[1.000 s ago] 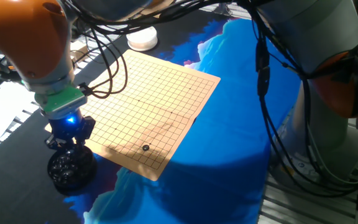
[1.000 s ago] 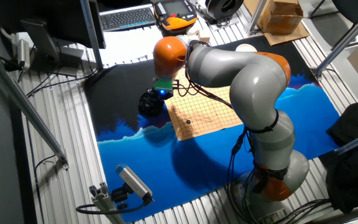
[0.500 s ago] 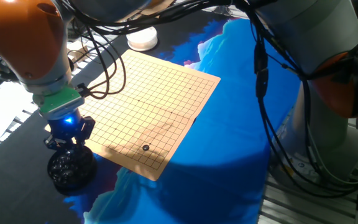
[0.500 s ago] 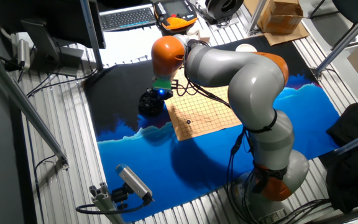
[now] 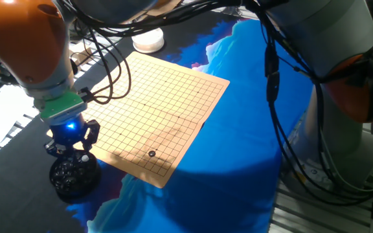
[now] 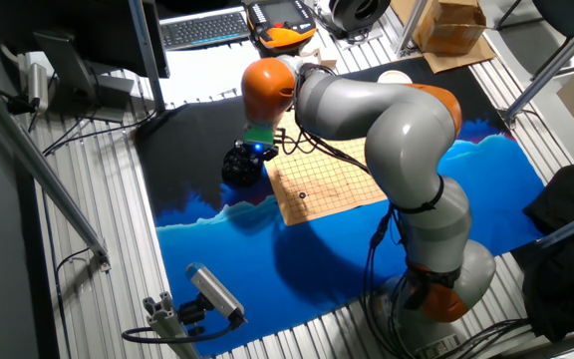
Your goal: Play the first move as black on the 3-4 point in the upper right corner of the Go board
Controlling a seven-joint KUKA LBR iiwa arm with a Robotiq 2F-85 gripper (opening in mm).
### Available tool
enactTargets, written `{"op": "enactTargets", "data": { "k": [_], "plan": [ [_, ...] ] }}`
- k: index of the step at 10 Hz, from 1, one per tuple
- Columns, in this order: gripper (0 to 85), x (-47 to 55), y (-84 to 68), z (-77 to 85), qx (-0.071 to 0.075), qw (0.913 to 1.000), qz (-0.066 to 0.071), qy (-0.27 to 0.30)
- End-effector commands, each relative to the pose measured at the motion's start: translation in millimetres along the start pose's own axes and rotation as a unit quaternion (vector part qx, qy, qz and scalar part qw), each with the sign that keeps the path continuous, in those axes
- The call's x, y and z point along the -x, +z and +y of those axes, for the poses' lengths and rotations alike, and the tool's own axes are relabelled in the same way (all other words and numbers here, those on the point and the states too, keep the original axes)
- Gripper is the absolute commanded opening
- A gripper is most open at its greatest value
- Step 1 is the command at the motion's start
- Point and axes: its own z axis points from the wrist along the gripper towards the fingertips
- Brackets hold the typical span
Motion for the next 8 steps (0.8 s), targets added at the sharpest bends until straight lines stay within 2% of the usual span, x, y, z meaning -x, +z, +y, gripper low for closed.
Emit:
{"op": "enactTargets", "data": {
  "k": [1, 4, 5, 7, 8],
  "plan": [
    [34.0, 0.0, -0.1, -0.2, 0.007, 1.0000, -0.002, 0.001],
    [34.0, 0.0, -0.1, -0.2, 0.001, 0.9997, -0.023, 0.013],
    [34.0, 0.0, -0.1, -0.2, 0.003, 0.9996, -0.023, 0.014],
    [34.0, 0.0, -0.1, -0.2, -0.003, 0.9997, -0.021, 0.014],
    [17.0, 0.0, -0.1, -0.2, -0.005, 0.9999, -0.011, 0.010]
  ]
}}
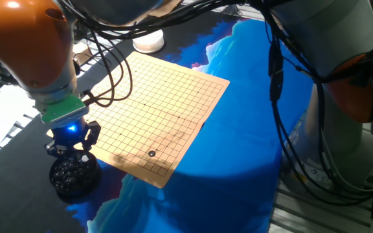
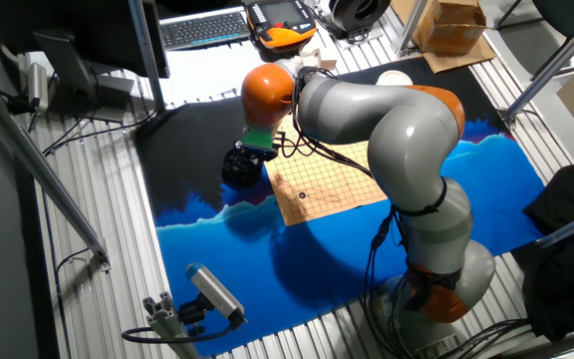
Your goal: Play the first move as black on the 3-4 point in the upper right corner of the Go board
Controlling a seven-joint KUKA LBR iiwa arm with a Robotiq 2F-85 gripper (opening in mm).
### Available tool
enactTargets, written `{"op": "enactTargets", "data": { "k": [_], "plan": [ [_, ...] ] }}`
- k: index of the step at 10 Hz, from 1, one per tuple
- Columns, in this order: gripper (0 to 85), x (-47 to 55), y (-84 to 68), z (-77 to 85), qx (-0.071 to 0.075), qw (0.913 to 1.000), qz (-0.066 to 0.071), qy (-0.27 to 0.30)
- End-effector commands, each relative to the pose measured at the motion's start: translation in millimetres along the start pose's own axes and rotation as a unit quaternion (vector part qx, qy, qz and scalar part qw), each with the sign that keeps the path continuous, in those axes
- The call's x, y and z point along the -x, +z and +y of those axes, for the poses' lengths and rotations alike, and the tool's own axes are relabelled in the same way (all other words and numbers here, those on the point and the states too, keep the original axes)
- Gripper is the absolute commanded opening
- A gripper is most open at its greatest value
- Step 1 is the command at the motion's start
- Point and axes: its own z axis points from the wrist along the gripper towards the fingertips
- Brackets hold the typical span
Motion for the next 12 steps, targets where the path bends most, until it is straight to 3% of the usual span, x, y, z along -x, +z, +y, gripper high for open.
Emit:
{"op": "enactTargets", "data": {
  "k": [1, 2, 3, 4, 5, 7, 8, 11, 12],
  "plan": [
    [17.0, 0.1, -0.2, 0.0, 0.003, 0.9999, 0.011, -0.006],
    [17.0, 0.1, -0.2, 0.0, -0.002, 0.9997, 0.017, -0.016],
    [0.0, 0.1, -0.2, 0.0, 0.003, 0.9993, 0.021, -0.030],
    [0.0, 0.1, -0.2, 0.0, 0.009, 0.9982, 0.021, -0.056],
    [0.0, 0.1, -0.2, 0.0, 0.046, 0.9968, 0.039, -0.053],
    [0.0, 0.1, -0.2, 0.0, 0.030, 0.9968, 0.045, -0.058],
    [0.0, 0.1, -0.2, 0.0, 0.036, 0.9953, 0.062, -0.066],
    [0.0, 0.1, -0.2, 0.0, 0.030, 0.9968, 0.059, -0.045],
    [0.0, 0.1, -0.2, 0.0, 0.047, 0.9969, 0.058, -0.025]
  ]
}}
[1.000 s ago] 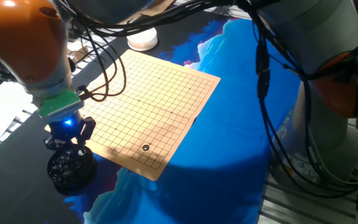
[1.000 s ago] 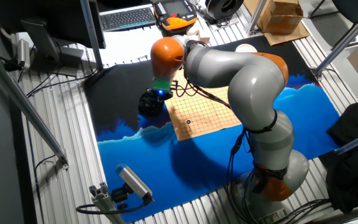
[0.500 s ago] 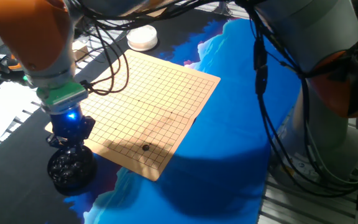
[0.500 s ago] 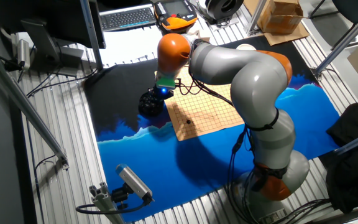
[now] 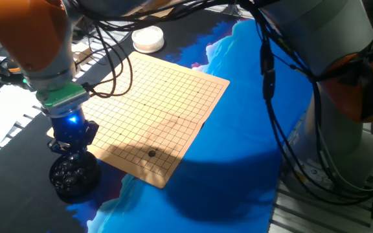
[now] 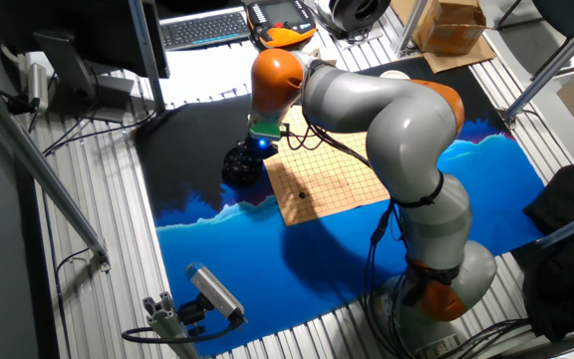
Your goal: Play the first move as black on the 3-4 point in the upper right corner of the Go board
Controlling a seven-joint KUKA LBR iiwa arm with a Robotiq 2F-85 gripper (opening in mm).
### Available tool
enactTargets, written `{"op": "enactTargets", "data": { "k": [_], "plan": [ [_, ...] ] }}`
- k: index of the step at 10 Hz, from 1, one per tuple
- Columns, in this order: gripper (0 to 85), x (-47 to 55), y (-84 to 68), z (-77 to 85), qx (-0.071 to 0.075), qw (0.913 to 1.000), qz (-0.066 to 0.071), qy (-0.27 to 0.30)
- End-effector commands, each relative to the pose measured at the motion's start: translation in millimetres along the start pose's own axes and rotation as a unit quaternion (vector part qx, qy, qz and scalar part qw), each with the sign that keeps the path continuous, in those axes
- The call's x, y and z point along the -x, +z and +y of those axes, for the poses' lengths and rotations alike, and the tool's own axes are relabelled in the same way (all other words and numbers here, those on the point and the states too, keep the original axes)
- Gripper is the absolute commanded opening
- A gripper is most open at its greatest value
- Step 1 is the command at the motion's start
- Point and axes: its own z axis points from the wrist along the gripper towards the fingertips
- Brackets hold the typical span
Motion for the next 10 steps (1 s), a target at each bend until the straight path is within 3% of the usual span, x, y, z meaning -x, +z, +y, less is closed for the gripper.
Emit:
{"op": "enactTargets", "data": {
  "k": [1, 3, 4, 6, 7, 10],
  "plan": [
    [0.0, 0.1, 0.1, -0.1, 0.013, 0.9998, 0.002, 0.015],
    [0.0, 0.1, 0.1, -0.1, 0.022, 0.9984, -0.006, 0.052],
    [17.0, 1.2, 1.2, 7.2, 0.014, 0.9974, -0.011, 0.069],
    [17.0, 5.5, 7.5, 26.0, 0.011, 0.9955, -0.015, 0.093],
    [34.0, 8.5, 10.9, 29.2, 0.007, 0.9956, -0.020, 0.092],
    [34.0, 17.7, 22.4, 28.9, 0.001, 0.9959, -0.030, 0.086]
  ]
}}
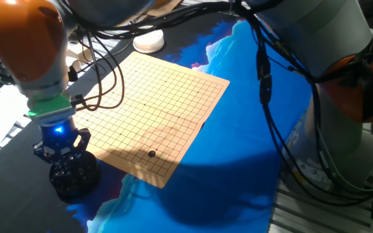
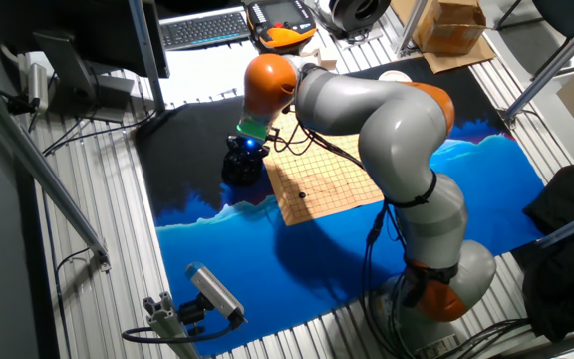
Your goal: Play the first move as black on the 3-4 point in the upper right corner of the Go board
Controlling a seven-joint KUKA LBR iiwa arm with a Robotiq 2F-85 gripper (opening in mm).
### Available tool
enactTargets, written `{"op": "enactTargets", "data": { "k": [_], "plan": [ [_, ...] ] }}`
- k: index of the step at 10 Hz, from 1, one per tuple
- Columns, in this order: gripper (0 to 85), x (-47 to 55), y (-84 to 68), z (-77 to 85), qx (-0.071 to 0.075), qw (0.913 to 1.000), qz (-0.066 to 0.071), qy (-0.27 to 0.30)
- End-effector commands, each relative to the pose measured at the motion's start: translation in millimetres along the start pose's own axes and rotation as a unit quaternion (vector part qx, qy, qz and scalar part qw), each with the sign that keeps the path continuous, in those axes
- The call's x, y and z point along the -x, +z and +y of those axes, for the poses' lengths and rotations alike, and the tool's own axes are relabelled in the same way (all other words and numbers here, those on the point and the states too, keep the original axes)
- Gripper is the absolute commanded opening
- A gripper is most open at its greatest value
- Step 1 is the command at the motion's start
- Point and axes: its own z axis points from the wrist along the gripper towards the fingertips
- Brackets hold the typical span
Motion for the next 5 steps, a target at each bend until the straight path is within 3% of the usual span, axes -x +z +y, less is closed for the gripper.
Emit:
{"op": "enactTargets", "data": {
  "k": [1, 5],
  "plan": [
    [34.0, 0.1, 4.0, 0.0, -0.001, 1.0000, -0.004, 0.000],
    [34.0, 1.9, 14.0, -2.7, -0.001, 0.9999, -0.015, 0.000]
  ]
}}
